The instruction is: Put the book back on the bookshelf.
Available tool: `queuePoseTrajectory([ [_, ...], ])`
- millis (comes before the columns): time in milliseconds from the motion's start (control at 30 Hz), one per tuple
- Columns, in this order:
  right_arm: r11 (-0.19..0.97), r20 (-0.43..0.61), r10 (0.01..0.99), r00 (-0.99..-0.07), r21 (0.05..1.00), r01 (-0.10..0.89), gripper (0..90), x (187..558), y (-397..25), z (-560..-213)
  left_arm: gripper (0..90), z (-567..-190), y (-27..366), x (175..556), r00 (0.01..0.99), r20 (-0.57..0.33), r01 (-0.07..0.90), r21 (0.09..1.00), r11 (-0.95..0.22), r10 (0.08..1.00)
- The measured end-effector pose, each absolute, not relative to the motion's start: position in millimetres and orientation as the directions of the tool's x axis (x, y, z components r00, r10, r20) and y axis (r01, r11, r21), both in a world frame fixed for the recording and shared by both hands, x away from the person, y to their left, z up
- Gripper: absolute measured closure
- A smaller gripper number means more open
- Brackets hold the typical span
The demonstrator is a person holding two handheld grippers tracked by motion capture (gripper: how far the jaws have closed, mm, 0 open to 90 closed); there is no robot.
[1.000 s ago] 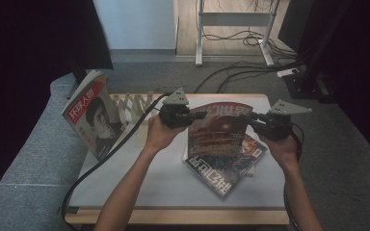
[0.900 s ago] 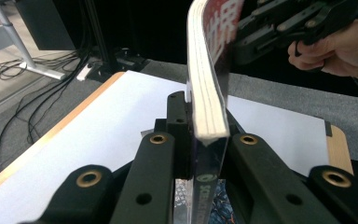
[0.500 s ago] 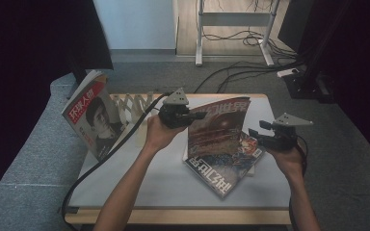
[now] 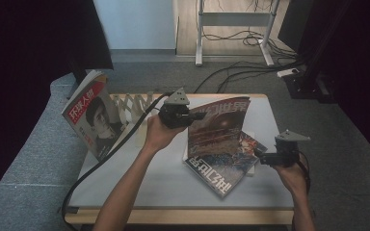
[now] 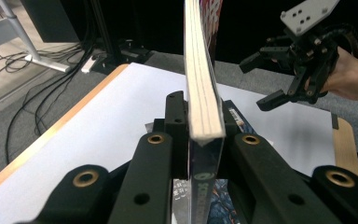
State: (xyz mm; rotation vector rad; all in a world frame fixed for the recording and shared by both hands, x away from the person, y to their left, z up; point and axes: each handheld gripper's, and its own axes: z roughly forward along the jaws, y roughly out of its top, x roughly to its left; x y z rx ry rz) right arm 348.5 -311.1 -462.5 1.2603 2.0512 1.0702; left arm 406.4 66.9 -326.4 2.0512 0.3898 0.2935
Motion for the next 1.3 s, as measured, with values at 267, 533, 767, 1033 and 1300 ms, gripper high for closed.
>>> queuePoseTrajectory([
  [267, 0.264, -0.026, 0.92, -0.391, 0.778, 0.57, 0.0, 341.9, -320.5, -495.5, 82.0, -327.6, 66.3, 407.3, 0.916, 0.03, 0.177, 0.864, -0.471, 0.4],
  [533, 0.247, -0.006, 0.935, -0.354, 0.727, 0.641, 0.0, 337.9, -326.0, -526.0, 83.4, -327.5, 66.6, 408.0, 0.919, 0.019, 0.181, 0.866, -0.466, 0.393],
  [767, 0.231, 0.013, 0.938, -0.346, 0.721, 0.654, 0.0, 337.3, -326.8, -537.2, 83.9, -328.5, 66.0, 408.3, 0.919, 0.017, 0.178, 0.874, -0.453, 0.394],
  [1033, 0.233, 0.007, 0.939, -0.344, 0.722, 0.651, 0.0, 336.7, -326.0, -537.9, 84.3, -327.4, 66.2, 408.8, 0.917, 0.002, 0.181, 0.889, -0.421, 0.399],
  [1300, 0.234, 0.006, 0.939, -0.344, 0.723, 0.65, 0.0, 336.5, -325.9, -538.1, 84.4, -318.0, 74.7, 405.5, 0.91, -0.005, 0.193, 0.889, -0.414, 0.414],
])
